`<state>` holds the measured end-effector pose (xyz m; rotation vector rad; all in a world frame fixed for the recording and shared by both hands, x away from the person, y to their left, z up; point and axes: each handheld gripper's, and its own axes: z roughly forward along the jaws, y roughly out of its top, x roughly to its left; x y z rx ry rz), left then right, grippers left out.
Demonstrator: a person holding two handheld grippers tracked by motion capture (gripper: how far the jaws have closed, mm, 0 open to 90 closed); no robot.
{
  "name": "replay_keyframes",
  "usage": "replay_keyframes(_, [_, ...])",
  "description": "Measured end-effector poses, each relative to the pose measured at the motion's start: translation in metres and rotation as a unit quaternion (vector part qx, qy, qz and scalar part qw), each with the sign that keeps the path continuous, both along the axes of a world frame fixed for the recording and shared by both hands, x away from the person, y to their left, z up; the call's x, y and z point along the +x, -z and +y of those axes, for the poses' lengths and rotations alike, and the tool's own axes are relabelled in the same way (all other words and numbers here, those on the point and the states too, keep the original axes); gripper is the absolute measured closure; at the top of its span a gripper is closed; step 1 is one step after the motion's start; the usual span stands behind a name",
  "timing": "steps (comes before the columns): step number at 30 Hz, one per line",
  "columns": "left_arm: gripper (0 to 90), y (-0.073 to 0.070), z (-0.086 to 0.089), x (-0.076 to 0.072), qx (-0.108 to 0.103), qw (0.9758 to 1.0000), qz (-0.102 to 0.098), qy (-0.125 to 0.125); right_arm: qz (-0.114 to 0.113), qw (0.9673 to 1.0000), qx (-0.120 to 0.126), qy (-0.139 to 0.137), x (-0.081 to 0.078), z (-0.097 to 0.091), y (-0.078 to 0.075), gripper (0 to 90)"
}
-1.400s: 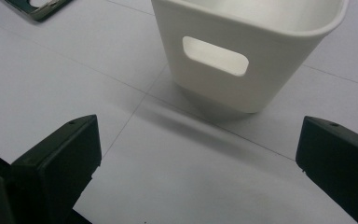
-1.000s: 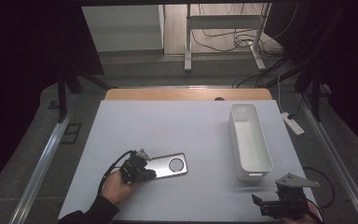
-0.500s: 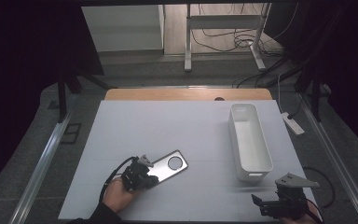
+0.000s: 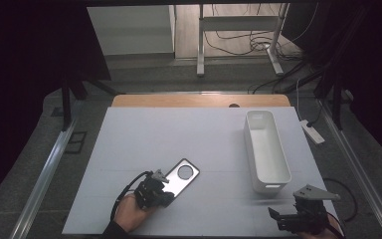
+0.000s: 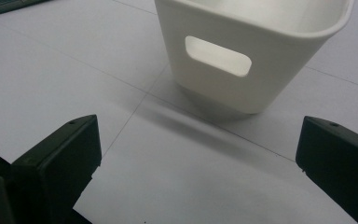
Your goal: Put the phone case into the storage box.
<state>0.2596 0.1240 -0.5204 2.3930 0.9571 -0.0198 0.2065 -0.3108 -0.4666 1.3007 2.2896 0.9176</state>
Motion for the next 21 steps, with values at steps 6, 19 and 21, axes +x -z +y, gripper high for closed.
replay_keyframes(6, [89.0, -0.007, 0.004, 0.001, -0.010, 0.9998, -0.014, -0.006, 0.000, 1.0000, 0.000, 0.000, 0.000, 0.000, 0.000, 0.4])
replay_keyframes(19, [70.2, -0.023, 0.014, 0.007, 0.000, 0.9989, -0.039, -0.026, 0.001, 1.0000, 0.000, 0.002, 0.000, 0.000, 0.000, 0.4])
replay_keyframes(21, [65.5, -0.025, 0.015, 0.008, 0.004, 0.9986, -0.043, -0.028, 0.002, 1.0000, 0.000, 0.002, 0.001, 0.000, 0.000, 0.4])
